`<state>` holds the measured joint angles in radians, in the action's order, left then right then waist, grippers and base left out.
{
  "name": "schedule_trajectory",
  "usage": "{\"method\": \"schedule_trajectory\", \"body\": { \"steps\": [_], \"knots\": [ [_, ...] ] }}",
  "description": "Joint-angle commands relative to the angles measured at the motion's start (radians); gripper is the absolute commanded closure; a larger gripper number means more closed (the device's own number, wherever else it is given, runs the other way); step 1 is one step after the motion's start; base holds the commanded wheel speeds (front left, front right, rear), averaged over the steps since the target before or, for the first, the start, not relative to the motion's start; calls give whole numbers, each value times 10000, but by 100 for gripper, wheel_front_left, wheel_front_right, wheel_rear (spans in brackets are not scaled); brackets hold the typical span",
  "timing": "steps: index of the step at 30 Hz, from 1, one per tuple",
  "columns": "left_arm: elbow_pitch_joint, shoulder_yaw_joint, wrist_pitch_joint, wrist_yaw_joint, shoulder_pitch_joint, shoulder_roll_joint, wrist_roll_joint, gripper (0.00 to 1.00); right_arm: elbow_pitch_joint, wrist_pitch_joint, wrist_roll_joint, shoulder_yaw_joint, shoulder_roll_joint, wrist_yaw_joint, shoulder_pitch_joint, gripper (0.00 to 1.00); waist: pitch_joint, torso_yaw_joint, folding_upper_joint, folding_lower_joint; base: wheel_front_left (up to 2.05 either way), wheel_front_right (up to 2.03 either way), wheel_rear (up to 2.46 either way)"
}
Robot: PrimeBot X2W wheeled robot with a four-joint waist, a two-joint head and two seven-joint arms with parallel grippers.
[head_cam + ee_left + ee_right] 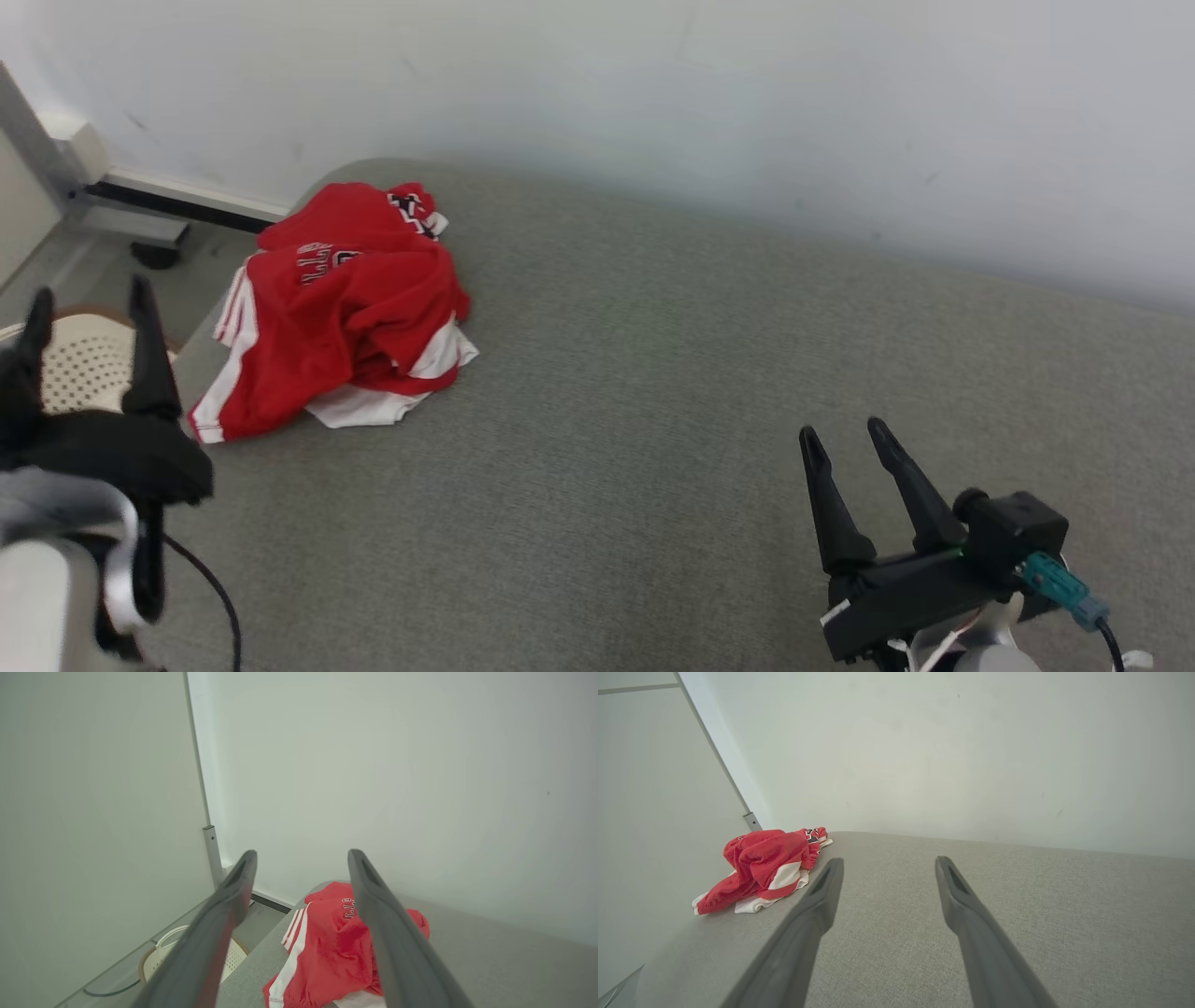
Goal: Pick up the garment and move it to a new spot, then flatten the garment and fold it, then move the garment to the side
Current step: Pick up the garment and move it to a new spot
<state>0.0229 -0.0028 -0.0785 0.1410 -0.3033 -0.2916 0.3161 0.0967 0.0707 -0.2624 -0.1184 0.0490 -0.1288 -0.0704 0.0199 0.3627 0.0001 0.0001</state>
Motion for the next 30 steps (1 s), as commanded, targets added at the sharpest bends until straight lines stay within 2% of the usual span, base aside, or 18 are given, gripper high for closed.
{"method": "schedule_trajectory", "body": {
  "steps": [1,9,13,21,30],
  "knots": [
    [252,51,-193,-149,-617,-235,121,0,-124,53,6,-117,25,-37,-312,0,930,-1214,-1,-1,0,0,0],
    [2113,372,-1364,-878,-3431,-1455,614,0,-109,392,-351,-614,22,-36,-1108,0,1974,-3115,-1,-1,0,0,0],
    [3145,225,-1857,-1052,-4423,-1675,695,0,93,637,-475,-627,19,-37,-1330,0,2268,-3676,-1,-1,0,0,0],
    [5592,-177,-2762,-1251,-5489,-2147,450,0,537,1030,-731,-807,19,-36,-1711,0,2526,-4556,-1,-1,0,0,0],
    [7332,-577,-3469,-1537,-5505,-2382,360,0,853,1239,-833,-839,15,-36,-1728,0,2483,-4870,-1,-1,0,0,0]
  ]
}}
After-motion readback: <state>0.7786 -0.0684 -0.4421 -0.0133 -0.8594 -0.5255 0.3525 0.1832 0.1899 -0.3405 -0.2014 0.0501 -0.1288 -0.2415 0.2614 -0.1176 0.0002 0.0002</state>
